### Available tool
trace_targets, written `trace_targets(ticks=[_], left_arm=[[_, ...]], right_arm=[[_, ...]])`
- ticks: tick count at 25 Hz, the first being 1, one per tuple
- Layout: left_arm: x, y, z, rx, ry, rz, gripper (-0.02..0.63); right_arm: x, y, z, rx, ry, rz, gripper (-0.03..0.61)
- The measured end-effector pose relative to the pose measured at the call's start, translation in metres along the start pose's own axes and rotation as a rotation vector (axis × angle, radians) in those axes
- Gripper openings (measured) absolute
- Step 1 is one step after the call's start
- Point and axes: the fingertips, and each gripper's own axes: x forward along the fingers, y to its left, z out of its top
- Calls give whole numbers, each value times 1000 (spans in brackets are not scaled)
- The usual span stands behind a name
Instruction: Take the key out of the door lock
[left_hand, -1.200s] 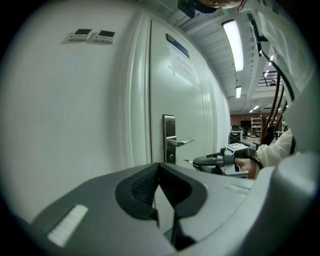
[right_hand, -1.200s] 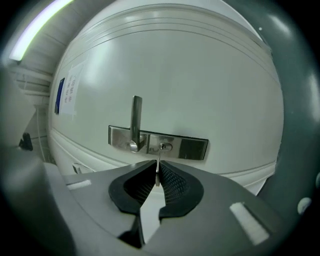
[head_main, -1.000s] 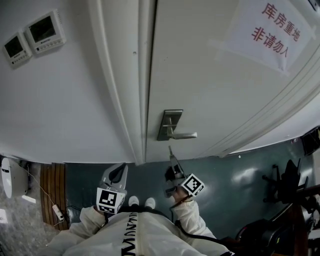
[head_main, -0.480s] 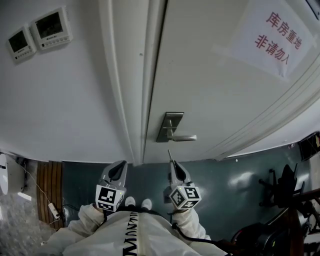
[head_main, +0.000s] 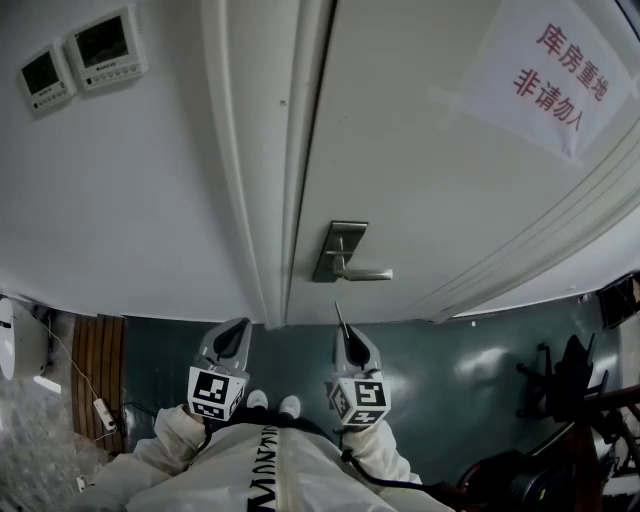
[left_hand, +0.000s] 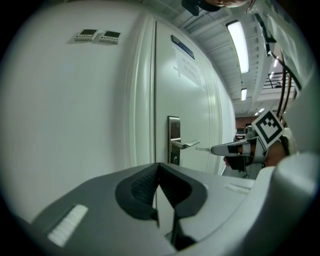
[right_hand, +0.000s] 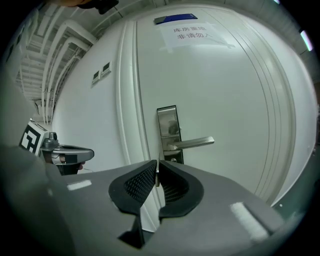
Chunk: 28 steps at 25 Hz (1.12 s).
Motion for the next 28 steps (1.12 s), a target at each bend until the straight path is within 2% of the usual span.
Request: trace_targets(ticks=[6, 17, 28], left_arm=[[-13, -4, -3, 8, -10, 27, -1], [-65, -26, 13, 40, -93, -39, -1], [-183, -25, -41, 4, -59, -41, -2]], right_arm=[[-12, 5, -2, -5, -6, 24, 23], [-70, 37, 4, -6, -68, -25, 23], [-152, 125, -25, -11, -75, -61, 23]])
